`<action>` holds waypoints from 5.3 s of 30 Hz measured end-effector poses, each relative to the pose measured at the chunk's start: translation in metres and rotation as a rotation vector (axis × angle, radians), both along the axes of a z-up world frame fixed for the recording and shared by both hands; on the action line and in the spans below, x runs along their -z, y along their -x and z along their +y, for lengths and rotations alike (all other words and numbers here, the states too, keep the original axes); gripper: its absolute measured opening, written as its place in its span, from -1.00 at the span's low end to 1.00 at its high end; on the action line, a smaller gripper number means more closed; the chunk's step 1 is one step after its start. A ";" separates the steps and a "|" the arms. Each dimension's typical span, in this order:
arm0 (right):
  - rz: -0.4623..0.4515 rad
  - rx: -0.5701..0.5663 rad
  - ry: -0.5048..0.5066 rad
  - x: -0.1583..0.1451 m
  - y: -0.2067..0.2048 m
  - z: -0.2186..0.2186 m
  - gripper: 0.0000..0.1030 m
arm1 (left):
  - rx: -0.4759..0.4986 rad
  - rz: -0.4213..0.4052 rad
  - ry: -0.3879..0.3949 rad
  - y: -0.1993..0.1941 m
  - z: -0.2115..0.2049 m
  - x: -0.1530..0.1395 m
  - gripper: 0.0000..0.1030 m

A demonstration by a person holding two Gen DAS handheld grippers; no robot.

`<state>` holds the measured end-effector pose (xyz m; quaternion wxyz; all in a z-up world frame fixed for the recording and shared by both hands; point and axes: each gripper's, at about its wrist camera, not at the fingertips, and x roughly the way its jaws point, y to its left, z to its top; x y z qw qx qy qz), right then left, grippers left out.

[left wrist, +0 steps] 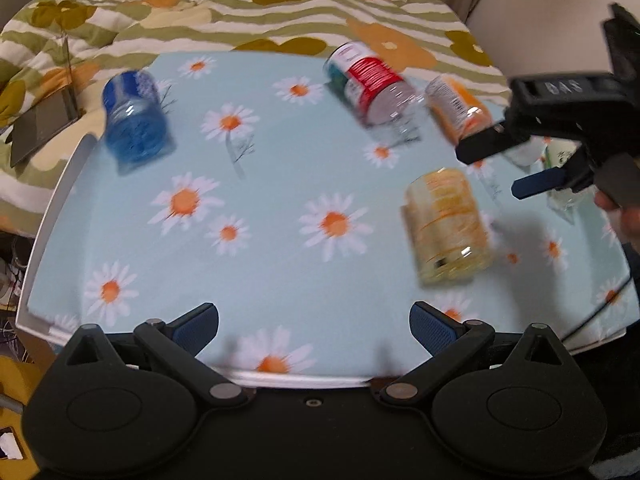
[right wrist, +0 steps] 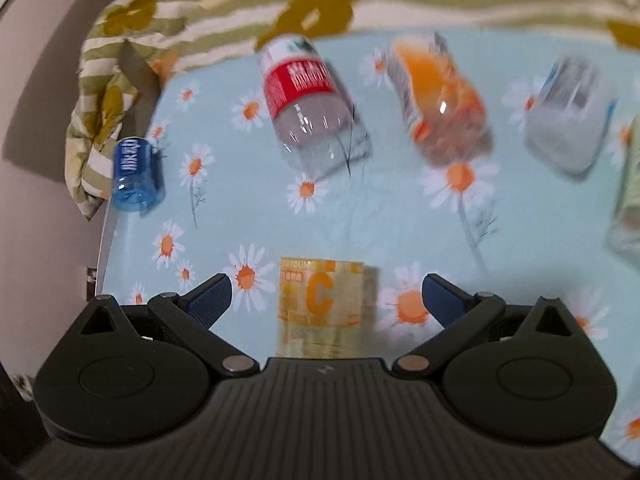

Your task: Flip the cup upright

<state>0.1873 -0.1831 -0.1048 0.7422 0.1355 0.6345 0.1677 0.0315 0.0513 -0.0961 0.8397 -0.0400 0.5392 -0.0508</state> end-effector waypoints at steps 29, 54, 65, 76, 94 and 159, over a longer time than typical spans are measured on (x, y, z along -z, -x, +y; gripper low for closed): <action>0.004 0.079 -0.024 -0.008 0.010 0.015 0.39 | 0.009 0.013 0.034 0.003 0.040 0.001 1.00; -0.770 0.155 0.229 0.021 0.117 0.061 0.41 | -0.039 -0.184 -0.024 0.019 0.041 -0.006 1.00; -0.750 0.135 0.236 0.024 0.118 0.061 0.68 | -0.019 -0.178 -0.080 0.016 0.034 -0.008 1.00; -0.676 0.128 0.211 -0.025 0.130 0.039 1.00 | 0.025 -0.270 -0.169 0.017 0.014 -0.037 1.00; -0.542 0.210 0.315 -0.092 0.181 -0.028 1.00 | 0.058 -0.396 -0.194 0.020 -0.038 -0.082 1.00; -0.488 0.249 0.329 -0.083 0.186 -0.040 1.00 | 0.067 -0.421 -0.190 0.027 -0.042 -0.086 1.00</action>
